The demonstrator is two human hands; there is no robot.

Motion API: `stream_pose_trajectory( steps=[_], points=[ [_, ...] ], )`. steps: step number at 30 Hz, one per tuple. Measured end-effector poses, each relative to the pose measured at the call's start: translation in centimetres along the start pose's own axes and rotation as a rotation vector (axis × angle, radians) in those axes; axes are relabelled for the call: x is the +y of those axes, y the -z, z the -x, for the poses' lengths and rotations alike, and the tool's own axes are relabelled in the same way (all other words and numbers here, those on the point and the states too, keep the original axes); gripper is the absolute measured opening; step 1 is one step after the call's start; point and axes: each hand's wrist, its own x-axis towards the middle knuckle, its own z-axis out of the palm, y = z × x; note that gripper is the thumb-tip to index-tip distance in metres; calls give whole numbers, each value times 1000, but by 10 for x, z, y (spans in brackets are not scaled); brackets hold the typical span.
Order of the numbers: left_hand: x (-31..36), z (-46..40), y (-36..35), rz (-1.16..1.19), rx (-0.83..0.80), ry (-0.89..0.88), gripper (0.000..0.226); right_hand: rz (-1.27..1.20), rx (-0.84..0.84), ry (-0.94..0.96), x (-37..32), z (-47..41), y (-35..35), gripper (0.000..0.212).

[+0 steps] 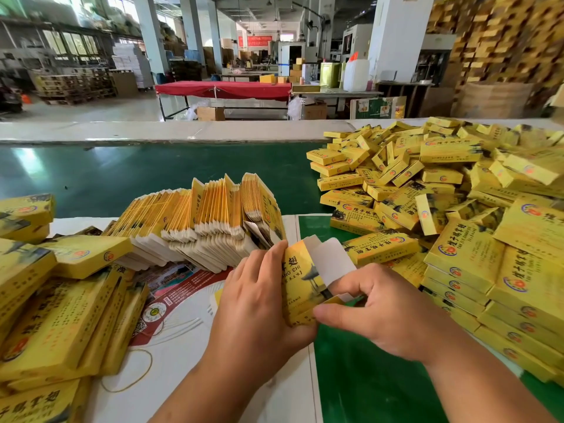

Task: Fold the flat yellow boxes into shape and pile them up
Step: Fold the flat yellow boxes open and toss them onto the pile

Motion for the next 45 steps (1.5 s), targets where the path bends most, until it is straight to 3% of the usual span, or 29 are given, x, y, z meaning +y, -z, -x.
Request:
stream_pose_trajectory(
  steps=[5, 9, 13, 17, 22, 25, 29, 32, 45],
  points=[
    [2, 0, -2, 105, -13, -7, 90, -18, 255, 113, 2, 1, -5, 4],
    [2, 3, -1, 235, -22, -2, 91, -20, 437, 175, 3, 1, -15, 40],
    [5, 3, 2, 388, 28, 22, 83, -366, 402, 155, 7, -1, -32, 88],
    [11, 2, 8, 547, -21, 4, 54, -420, 279, 109, 3, -5, -41, 54],
    [17, 0, 14, 619, -91, -56, 23, -406, 289, 64, 4, -7, -38, 50],
    [19, 2, 15, 699, -195, -7, 10, -364, 307, 55, 3, -8, -38, 41],
    [17, 3, 18, 1111, -375, 299, 14, -350, 349, -4, 8, -9, -35, 44],
    [10, 2, 16, 1305, -375, 444, 21, -366, 374, -19, 11, -10, -32, 43],
    [5, -4, 12, 1251, -318, 497, 28, -722, 435, -102, 19, -16, -38, 30]
  ],
)
